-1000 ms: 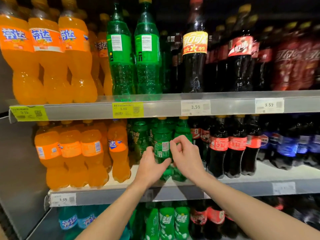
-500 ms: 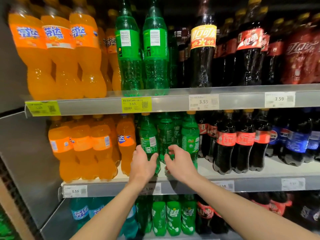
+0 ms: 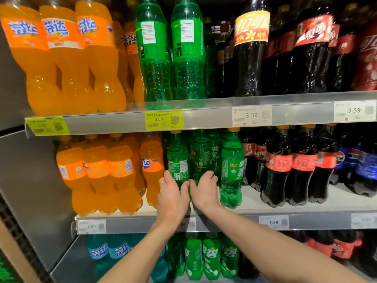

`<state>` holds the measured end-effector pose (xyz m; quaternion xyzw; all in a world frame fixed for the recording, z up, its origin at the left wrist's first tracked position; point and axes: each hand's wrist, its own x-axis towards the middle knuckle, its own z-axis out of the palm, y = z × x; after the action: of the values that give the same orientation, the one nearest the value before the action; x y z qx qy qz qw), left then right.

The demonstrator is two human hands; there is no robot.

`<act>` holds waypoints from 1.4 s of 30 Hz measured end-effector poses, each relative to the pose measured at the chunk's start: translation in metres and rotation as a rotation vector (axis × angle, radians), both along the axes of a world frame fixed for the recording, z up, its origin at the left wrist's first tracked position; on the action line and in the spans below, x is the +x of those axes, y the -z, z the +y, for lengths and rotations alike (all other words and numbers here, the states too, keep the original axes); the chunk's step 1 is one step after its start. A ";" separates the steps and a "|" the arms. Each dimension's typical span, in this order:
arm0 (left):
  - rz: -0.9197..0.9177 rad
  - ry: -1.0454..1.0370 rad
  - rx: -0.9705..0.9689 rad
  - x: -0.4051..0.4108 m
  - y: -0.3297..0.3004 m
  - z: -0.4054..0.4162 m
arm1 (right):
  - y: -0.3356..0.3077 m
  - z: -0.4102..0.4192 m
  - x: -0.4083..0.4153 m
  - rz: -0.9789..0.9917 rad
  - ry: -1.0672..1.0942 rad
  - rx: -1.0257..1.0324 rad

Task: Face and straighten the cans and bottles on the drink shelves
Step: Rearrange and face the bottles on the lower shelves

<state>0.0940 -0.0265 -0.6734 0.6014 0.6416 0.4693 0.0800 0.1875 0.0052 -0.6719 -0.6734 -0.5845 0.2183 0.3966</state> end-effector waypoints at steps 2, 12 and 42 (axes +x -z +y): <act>0.005 0.003 0.004 -0.001 0.001 0.000 | 0.002 0.006 -0.002 -0.004 0.031 0.006; 0.030 -0.015 0.026 -0.002 0.001 -0.007 | 0.007 0.009 -0.001 -0.037 -0.094 0.043; -0.032 0.028 -0.026 0.050 -0.031 -0.050 | -0.046 -0.058 0.058 -0.039 -0.090 0.349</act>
<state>0.1435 -0.0769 -0.6425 0.6016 0.6378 0.4694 0.1048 0.2455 -0.0524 -0.6257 -0.5714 -0.6508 0.1177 0.4858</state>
